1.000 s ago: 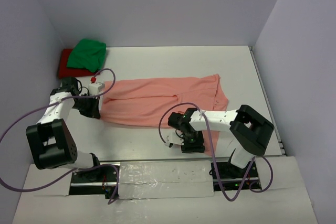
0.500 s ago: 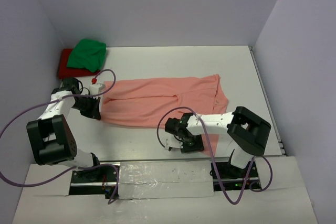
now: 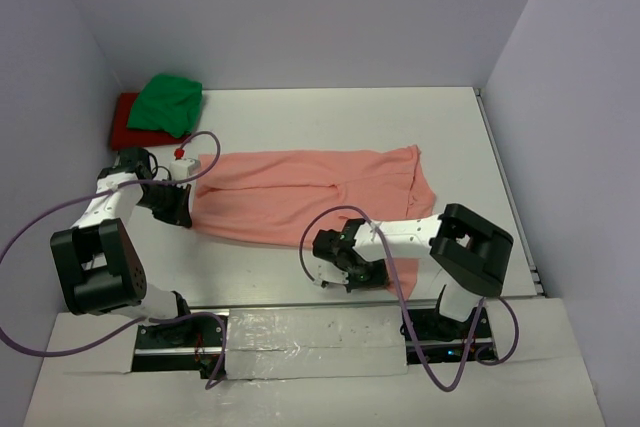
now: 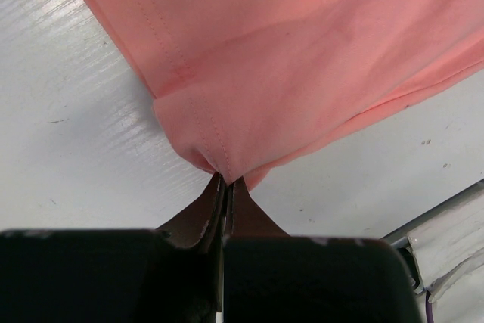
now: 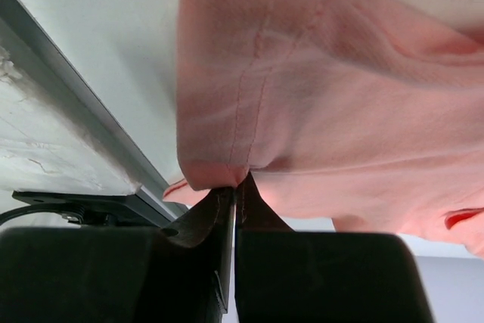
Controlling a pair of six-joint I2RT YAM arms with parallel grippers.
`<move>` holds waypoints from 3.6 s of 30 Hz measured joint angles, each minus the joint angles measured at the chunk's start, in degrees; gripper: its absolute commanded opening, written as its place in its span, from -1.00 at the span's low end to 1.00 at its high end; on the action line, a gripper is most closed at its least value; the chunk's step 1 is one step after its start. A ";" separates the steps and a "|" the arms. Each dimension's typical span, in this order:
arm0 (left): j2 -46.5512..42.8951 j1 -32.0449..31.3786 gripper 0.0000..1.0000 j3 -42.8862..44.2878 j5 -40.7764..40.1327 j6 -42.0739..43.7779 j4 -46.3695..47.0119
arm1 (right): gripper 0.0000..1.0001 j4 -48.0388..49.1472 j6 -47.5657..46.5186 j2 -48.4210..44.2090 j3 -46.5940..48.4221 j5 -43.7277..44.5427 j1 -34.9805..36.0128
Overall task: Fold and stack the t-shirts
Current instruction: Fold the tshirt
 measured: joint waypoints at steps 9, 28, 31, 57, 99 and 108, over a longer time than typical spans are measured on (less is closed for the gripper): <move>0.00 0.00 -0.99 1.33 0.07 0.00 -0.07 | -1.00 0.46 2.29 -4.46 0.98 0.15 -5.88; 1.22 -0.26 -0.99 5.92 1.14 0.55 -0.50 | -1.00 -0.74 -1.75 -7.34 11.13 3.72 -23.63; 1.95 -0.83 -0.99 7.69 1.53 0.28 -0.48 | -1.00 -0.09 -2.32 -6.05 14.69 4.00 -26.25; 9.75 -7.50 -1.00 15.96 2.51 -3.78 1.66 | -1.00 11.17 -4.66 7.13 27.30 9.16 -37.03; 17.51 -4.26 -0.99 15.96 0.48 -5.07 6.45 | -1.00 22.93 -7.48 18.56 41.07 17.03 -41.20; 17.53 -3.28 0.53 13.55 0.07 -7.56 11.63 | -0.37 26.80 -7.23 22.64 44.52 17.09 -41.64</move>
